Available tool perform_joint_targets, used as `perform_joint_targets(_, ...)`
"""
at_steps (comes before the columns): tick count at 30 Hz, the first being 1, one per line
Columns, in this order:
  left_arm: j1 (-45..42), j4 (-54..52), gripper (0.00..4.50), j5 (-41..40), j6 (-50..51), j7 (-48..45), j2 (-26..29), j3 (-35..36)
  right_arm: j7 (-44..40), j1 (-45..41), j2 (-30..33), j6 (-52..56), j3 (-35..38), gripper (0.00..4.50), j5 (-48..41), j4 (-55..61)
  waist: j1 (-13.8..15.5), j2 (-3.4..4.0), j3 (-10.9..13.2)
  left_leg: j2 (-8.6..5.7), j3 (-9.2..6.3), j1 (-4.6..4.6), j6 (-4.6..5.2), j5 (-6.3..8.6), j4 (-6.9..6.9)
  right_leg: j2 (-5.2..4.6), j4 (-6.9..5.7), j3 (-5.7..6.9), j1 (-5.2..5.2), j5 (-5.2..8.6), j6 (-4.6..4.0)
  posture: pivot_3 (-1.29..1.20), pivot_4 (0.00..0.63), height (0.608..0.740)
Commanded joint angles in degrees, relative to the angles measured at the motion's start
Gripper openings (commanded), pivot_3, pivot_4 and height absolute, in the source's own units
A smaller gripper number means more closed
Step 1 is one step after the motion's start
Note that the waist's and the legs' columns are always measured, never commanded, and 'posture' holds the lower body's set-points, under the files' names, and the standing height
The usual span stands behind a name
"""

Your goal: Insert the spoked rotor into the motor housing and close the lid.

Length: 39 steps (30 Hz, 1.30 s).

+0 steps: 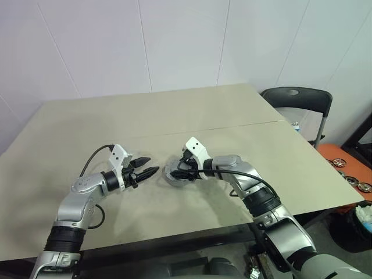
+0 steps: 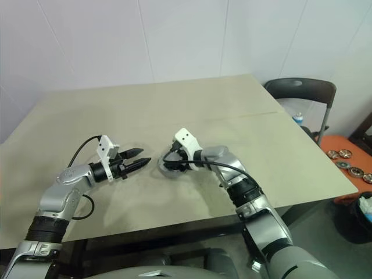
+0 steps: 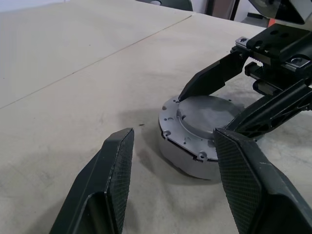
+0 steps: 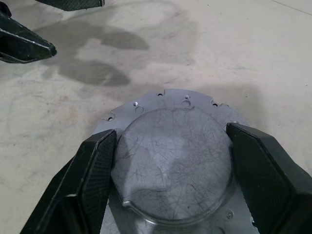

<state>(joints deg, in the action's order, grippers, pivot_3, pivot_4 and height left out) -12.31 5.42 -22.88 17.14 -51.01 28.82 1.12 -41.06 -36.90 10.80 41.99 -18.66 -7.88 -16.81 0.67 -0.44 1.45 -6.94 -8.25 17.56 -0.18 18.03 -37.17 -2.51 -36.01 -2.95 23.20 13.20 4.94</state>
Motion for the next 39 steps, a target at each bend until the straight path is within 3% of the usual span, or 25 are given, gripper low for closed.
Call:
perform_joint_targets(1, -0.79, -1.47, 2.75, 0.26, -0.35, 0.07, 0.08, 0.41, 1.95, -0.4, -0.57, 2.27, 2.19, 3.22, -0.32, -1.3, -0.01, 0.02, 0.04, 0.0, 0.0, 0.01, 0.0, 0.0, 0.01, 0.0, 0.0, 0.0, 0.01, 0.0, 0.0, 0.0, 0.0, 0.74)
perform_joint_targets(14, -0.38, -1.31, 2.75, 0.63, -0.5, 0.41, -0.05, 0.63, 2.73, -0.03, -0.67, -0.3, 0.7, 3.22, 1.54, -1.79, -0.11, 0.1, 0.13, 0.05, 0.0, 0.05, -0.01, 0.0, 0.09, 0.01, 0.03, 0.0, 0.08, 0.02, 0.0, 0.0, 0.0, 0.74)
perform_joint_targets(25, -0.41, -1.09, 2.75, 1.02, -0.52, 0.49, -0.18, 0.7, 5.96, 1.37, 0.47, -4.94, -5.08, 3.22, 8.21, -3.06, -0.48, 0.13, 0.15, 0.19, 0.02, 0.01, -0.02, 0.01, 0.11, 0.07, 0.07, 0.02, 0.04, 0.1, -0.11, 0.0, 0.0, 0.74)
perform_joint_targets(39, -0.78, -0.61, 2.75, 1.24, -0.58, 0.65, -0.16, 0.77, -1.02, 2.8, 0.89, -0.77, -5.16, 3.22, 5.27, -0.86, -0.43, 0.16, 0.17, 0.21, 0.02, 0.15, 0.11, 0.08, 0.4, 0.08, 0.59, 0.05, 0.14, -0.02, 0.02, 0.0, 0.0, 0.74)
